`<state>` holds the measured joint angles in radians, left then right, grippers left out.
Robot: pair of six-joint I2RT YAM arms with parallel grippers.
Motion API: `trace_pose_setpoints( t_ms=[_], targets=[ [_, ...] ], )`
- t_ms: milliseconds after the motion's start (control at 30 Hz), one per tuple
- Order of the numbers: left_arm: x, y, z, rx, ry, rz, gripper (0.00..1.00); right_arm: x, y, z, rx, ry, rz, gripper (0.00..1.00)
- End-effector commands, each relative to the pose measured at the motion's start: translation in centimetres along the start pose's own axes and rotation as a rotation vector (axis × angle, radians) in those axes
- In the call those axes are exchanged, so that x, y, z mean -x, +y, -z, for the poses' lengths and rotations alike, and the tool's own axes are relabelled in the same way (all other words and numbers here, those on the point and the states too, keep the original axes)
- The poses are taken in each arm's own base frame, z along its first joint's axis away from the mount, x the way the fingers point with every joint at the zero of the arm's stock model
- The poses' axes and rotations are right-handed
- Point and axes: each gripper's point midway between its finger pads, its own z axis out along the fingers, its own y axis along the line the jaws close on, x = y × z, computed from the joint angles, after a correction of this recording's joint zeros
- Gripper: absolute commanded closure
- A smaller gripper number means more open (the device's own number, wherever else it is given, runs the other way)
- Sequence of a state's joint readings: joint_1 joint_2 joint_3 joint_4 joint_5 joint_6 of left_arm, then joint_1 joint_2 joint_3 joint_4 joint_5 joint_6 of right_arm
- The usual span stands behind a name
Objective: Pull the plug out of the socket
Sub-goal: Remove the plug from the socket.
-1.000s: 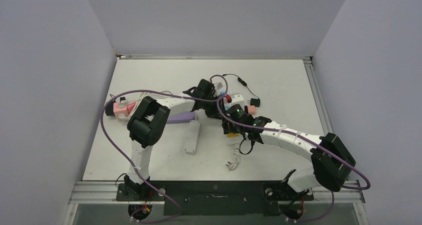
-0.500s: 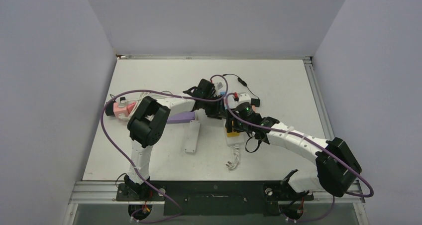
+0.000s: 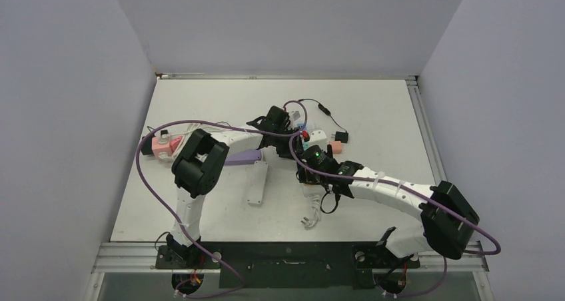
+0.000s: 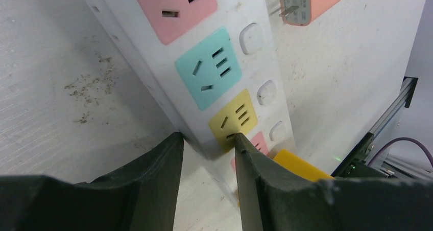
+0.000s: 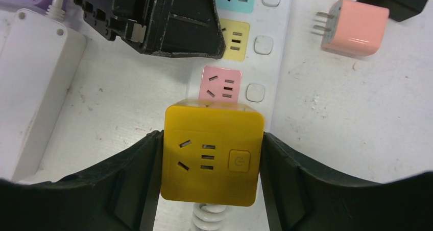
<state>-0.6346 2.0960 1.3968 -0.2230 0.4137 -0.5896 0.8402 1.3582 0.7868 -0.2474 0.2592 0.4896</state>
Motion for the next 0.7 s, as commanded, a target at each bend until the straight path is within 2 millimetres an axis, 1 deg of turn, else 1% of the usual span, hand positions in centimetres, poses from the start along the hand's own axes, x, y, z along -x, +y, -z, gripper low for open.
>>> trace_pose_setpoints(
  t_ms=[0, 233, 367, 533, 667],
  targets=[
    [-5.7, 6.1, -2.8, 0.219, 0.144, -0.014, 0.64, 1.6, 3.1, 1.0, -0.005, -0.041, 0.042, 0.95],
    [-5.8, 6.1, -2.9, 0.222, 0.148, -0.017, 0.64, 1.6, 3.7, 1.1, -0.137, -0.05, 0.156, 0.95],
    [-5.9, 6.1, -2.9, 0.222, 0.149, -0.019, 0.64, 1.7, 3.8, 1.0, -0.178, -0.046, 0.187, 0.95],
    [-5.9, 6.1, -2.9, 0.221, 0.152, -0.019, 0.64, 2.3, 4.2, 1.1, -0.165, -0.057, 0.173, 0.95],
    [-6.0, 6.1, -2.9, 0.222, 0.152, -0.018, 0.64, 3.0, 4.6, 1.1, -0.084, -0.062, 0.114, 0.95]
  ],
)
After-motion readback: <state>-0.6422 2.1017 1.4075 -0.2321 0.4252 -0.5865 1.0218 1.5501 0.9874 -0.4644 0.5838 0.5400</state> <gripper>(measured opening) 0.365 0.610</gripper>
